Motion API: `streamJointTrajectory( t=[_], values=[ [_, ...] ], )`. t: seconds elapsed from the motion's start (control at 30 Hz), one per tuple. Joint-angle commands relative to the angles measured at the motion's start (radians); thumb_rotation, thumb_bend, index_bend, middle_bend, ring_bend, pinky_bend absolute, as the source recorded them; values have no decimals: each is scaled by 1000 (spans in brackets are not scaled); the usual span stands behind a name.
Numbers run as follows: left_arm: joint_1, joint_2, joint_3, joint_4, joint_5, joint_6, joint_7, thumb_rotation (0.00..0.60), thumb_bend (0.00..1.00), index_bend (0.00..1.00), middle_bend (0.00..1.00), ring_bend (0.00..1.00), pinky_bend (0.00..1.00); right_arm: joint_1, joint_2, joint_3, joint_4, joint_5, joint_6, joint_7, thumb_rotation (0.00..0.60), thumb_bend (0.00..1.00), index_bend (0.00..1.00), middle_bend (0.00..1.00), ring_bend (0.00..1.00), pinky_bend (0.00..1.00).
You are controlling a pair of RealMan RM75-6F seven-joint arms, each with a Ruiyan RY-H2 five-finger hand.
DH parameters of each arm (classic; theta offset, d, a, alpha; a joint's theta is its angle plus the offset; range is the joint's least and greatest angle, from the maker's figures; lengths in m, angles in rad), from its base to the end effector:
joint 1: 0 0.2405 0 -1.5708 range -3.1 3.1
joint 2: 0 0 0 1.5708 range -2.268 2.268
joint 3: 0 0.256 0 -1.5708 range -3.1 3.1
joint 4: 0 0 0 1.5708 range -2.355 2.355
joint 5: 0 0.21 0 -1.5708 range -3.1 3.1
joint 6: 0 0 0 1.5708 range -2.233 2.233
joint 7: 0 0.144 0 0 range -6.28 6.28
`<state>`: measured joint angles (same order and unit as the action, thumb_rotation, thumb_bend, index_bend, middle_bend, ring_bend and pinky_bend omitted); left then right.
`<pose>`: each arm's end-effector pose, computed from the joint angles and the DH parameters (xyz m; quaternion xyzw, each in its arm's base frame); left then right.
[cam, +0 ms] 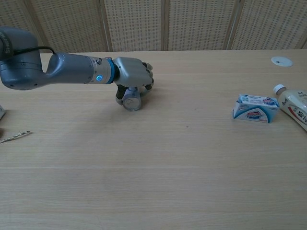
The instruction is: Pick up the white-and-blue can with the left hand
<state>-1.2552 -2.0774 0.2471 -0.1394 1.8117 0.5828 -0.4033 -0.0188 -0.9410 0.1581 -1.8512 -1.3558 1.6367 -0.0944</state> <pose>-0.0893 0.4631 -0.1124 -0.9261 -0.0033 -0.1479 0.3471 -0.2930 -0.1648 0.2333 0.4921 -0.3584 0.3944 0.6884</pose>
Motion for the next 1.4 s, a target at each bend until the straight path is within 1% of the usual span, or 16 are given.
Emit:
streamJointTrajectory(
  t=[0.03,0.1,0.2,0.27,0.33,0.47,0.63,0.77,0.9,1.03,1.17,1.27,1.4],
  values=[
    [10,1,-2,3,-6,8,7,600,224,572,358,298,236,-1,1,0,0,-3,2,1,597,176,0,0,0,0],
    [18,3,-9,5,-14,28,12,600,223,592,409,365,318,-2,1,-1,-1,-3,1,0,596,177,0,0,0,0],
    [31,6,-24,7,-30,70,20,600,223,650,506,471,445,-4,1,-1,-1,-3,1,1,597,177,0,0,0,0],
    [38,9,-30,9,-36,87,28,600,224,677,553,527,505,-4,1,0,-1,-4,0,1,598,175,0,0,0,0],
    [45,14,-36,11,-44,101,38,600,224,698,586,561,540,-2,0,1,0,-6,-1,2,597,176,0,0,0,0],
    [61,29,-64,7,-73,135,44,600,223,713,608,581,559,3,-4,1,5,-8,-11,3,598,175,0,0,0,0],
    [94,67,-120,-16,-128,231,42,600,222,725,636,607,583,13,-10,2,14,-13,-24,7,597,177,0,0,0,0],
    [123,109,-152,-48,-159,303,33,600,221,745,659,630,607,21,-16,4,20,-20,-33,13,595,176,0,0,0,0],
    [151,154,-172,-90,-178,359,31,600,222,770,688,663,645,28,-23,4,28,-26,-42,20,596,176,0,0,0,0],
    [171,197,-192,-139,-196,401,33,600,221,769,689,665,648,32,-26,3,34,-35,-44,27,597,176,0,0,0,0],
    [178,243,-215,-199,-211,443,38,600,222,770,688,665,648,33,-27,1,37,-42,-46,32,597,177,0,0,0,0],
    [174,290,-239,-263,-223,485,48,600,220,770,687,665,649,32,-30,-2,41,-47,-46,40,597,178,0,0,0,0],
    [164,385,-283,-399,-241,541,78,600,221,770,687,664,648,34,-38,-6,53,-50,-53,54,597,177,0,0,0,0]
  ],
)
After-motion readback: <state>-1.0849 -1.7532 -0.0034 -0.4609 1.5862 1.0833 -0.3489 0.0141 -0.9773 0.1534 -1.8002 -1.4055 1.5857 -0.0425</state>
